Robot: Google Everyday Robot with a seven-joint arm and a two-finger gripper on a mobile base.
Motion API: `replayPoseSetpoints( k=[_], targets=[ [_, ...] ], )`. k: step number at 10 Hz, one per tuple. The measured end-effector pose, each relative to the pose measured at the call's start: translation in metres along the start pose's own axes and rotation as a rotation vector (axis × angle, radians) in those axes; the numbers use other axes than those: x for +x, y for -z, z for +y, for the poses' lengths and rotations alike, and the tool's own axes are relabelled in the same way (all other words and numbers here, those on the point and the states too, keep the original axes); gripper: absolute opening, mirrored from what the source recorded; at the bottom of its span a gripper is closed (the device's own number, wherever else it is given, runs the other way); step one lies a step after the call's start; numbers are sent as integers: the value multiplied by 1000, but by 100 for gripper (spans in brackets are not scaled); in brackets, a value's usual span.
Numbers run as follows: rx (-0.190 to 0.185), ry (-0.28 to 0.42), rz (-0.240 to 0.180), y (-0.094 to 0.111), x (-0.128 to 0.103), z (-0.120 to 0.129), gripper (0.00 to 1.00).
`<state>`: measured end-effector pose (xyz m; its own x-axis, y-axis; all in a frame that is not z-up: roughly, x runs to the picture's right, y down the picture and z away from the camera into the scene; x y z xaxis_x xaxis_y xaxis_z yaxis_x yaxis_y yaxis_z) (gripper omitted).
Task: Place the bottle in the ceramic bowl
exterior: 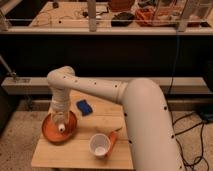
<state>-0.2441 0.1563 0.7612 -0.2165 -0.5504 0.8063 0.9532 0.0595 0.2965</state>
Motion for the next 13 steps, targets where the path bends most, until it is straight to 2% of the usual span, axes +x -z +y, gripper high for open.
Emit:
replayPoseSetpoints(
  k=[2,11,13],
  targets=[
    [-1,-2,-2,-1,0,0,47],
    [-6,-10,-6,-1,0,2,46],
    [-6,-12,-9,-1,1,3,50]
  ],
)
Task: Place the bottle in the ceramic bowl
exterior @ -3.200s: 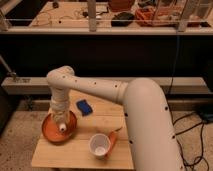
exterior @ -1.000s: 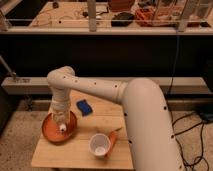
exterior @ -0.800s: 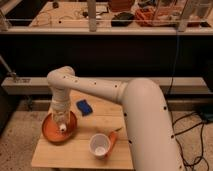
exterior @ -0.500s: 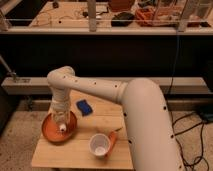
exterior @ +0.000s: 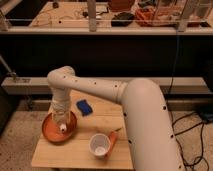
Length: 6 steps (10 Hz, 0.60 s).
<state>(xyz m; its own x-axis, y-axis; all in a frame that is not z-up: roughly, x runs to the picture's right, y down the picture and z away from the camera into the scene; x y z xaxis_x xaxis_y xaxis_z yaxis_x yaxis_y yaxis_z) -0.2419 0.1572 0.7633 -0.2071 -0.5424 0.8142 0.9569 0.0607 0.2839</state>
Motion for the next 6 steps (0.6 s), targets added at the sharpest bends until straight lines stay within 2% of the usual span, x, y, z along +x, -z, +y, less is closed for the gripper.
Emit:
replayPoseSetpoints(
  k=[6],
  targets=[
    [-4,-4,-5,0,0,1,58]
  ],
)
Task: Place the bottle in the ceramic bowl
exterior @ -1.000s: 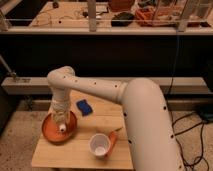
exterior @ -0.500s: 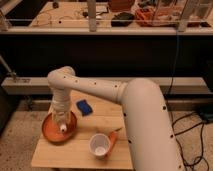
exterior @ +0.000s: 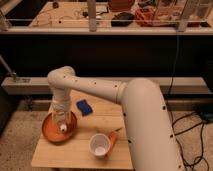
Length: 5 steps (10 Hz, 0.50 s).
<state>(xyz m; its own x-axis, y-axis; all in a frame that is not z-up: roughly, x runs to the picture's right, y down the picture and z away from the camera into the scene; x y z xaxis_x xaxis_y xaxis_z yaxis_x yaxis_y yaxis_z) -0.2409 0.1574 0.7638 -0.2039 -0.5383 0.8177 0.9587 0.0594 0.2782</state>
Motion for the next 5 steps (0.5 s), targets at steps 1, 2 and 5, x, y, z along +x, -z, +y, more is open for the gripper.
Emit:
replayPoseSetpoints(
  k=[1,2,5],
  targets=[
    [0,-1,-1,0,0,0,58],
    [-1,-2,-1,0,0,0,58],
    [-2,-4,-3,0,0,1,58]
  ],
)
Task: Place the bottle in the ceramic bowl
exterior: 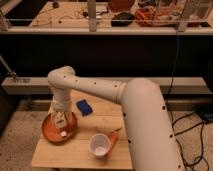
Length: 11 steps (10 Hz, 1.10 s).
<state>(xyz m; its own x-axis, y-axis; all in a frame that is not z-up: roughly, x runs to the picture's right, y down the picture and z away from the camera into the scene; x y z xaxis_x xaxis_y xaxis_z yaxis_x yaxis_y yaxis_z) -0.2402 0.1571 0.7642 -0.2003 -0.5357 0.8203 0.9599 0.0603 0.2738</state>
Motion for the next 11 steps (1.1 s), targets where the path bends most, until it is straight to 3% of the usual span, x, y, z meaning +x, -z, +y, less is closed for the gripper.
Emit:
replayPoseSetpoints(
  k=[4,7,9,11],
  targets=[
    [-2,-3,-3,-1,0,1,66],
    [-3,-4,-4,-1,0,1,66],
    [-3,-5,-5,-1,0,1,76],
    [-3,-7,-5,-1,0,1,80]
  ],
)
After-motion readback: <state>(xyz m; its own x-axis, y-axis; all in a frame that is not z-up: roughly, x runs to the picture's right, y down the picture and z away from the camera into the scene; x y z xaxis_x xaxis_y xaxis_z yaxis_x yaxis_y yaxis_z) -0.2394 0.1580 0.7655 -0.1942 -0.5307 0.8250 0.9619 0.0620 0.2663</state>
